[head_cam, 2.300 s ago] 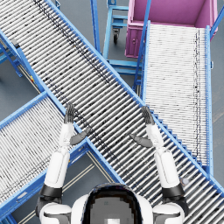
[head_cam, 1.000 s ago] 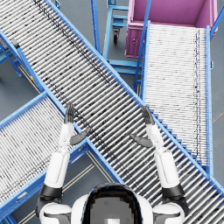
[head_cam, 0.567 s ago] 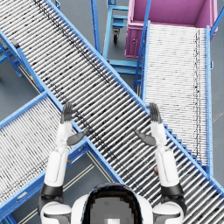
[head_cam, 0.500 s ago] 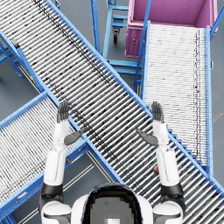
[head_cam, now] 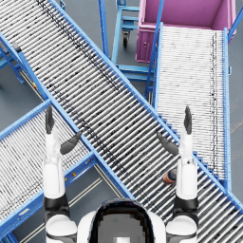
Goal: Pick up the oil and place it on the left assembly line, put the cola on the right, and keep Sprite still
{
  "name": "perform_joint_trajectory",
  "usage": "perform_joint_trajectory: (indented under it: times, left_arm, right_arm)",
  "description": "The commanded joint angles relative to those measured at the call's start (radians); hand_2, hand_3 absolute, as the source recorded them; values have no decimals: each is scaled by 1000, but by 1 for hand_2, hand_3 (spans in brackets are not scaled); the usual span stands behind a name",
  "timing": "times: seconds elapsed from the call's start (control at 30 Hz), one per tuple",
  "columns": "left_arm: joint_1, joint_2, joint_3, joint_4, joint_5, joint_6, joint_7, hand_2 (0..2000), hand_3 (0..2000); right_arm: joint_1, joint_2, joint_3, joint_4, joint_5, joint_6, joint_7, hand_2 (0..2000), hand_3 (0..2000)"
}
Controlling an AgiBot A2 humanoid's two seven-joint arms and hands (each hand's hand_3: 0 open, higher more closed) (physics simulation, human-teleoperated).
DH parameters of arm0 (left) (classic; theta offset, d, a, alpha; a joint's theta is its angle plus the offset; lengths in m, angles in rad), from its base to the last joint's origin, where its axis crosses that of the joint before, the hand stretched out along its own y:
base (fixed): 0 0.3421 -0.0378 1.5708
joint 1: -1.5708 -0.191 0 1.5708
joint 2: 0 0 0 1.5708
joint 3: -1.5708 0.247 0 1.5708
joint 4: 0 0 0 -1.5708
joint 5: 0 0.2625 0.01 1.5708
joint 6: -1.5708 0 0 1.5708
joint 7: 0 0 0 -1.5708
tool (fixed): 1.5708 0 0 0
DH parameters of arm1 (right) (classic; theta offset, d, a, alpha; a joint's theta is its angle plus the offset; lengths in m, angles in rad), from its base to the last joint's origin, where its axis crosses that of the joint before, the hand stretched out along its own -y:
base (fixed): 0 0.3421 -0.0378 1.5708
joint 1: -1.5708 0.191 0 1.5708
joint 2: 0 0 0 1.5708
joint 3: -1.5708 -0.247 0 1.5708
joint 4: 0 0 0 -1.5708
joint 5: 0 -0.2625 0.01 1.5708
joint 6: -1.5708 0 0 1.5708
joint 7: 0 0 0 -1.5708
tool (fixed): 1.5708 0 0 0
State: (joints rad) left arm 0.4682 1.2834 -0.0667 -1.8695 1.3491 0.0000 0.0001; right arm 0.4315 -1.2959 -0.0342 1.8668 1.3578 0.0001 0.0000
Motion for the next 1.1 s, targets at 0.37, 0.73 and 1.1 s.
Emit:
perform_joint_trajectory:
  times: [0.37,0.73,1.1]
  left_arm:
    - [34,12,-14,-12,29,0,0,0,0]
    - [37,23,-17,-28,30,0,0,0,0]
    - [28,35,-12,-31,29,0,0,0,0]
  right_arm:
    - [22,-13,-52,-28,21,0,0,0,0]
    - [18,-25,-72,-44,21,0,0,0,0]
    - [-8,-38,-87,-34,21,0,0,0,0]
